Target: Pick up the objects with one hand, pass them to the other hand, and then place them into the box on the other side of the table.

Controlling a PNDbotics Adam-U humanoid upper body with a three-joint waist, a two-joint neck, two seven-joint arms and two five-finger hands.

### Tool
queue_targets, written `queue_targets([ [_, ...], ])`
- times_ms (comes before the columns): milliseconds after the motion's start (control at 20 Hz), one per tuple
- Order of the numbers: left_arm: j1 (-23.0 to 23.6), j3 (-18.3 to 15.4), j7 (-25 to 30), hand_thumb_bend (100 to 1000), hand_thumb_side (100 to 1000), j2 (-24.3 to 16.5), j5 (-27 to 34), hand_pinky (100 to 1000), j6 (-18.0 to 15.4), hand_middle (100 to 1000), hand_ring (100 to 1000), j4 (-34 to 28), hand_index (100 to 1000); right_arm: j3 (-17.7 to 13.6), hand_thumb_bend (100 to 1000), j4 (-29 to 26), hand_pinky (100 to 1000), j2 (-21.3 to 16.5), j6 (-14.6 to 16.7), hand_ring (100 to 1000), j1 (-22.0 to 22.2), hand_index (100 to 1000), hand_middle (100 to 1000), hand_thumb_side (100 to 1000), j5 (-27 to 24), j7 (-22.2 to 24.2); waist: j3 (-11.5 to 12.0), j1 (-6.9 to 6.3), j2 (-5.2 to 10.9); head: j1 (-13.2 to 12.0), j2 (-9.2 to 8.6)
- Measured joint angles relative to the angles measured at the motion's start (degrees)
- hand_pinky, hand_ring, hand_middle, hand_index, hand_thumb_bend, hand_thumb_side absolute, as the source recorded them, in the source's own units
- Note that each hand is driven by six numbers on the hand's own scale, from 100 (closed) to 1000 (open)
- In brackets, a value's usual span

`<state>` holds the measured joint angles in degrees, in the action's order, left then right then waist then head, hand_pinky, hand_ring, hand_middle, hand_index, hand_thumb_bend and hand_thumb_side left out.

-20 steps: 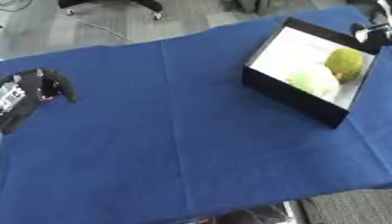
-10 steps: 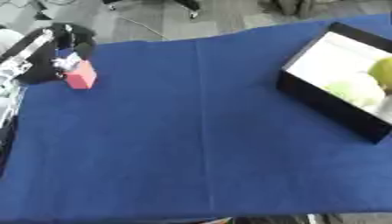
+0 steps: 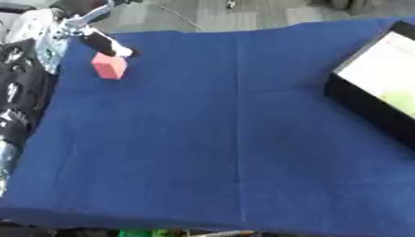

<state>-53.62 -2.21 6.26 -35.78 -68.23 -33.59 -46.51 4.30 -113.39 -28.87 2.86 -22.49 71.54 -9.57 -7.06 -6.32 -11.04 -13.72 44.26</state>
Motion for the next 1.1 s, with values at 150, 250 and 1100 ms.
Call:
queue_targets([
  [150,-0.90,-1.21,-5.27,716,507,-0.92,-9.95,862,2.24,885,858,5.40,943,-0.09,232,0.00,836,0.48,-0.34,797,-0.02,846,820,100,-0.70,-0.66,-0.72,0.00,-1.33,-1.24,0.00],
  [250,-0.97,-2.07,-8.83,702,502,-1.62,-14.21,855,4.08,881,851,8.40,939,-0.40,203,0.00,834,0.74,-0.63,798,0.00,847,818,100,-1.06,-1.13,-0.97,0.00,-1.92,-1.73,0.00],
  [1100,-0.70,-4.07,-20.08,490,436,-2.88,-19.69,803,14.98,820,793,17.51,902,-1.19,100,0.00,830,1.92,-2.06,804,1.10,852,814,100,-3.25,-3.43,-1.76,0.90,-4.23,-2.91,0.00],
])
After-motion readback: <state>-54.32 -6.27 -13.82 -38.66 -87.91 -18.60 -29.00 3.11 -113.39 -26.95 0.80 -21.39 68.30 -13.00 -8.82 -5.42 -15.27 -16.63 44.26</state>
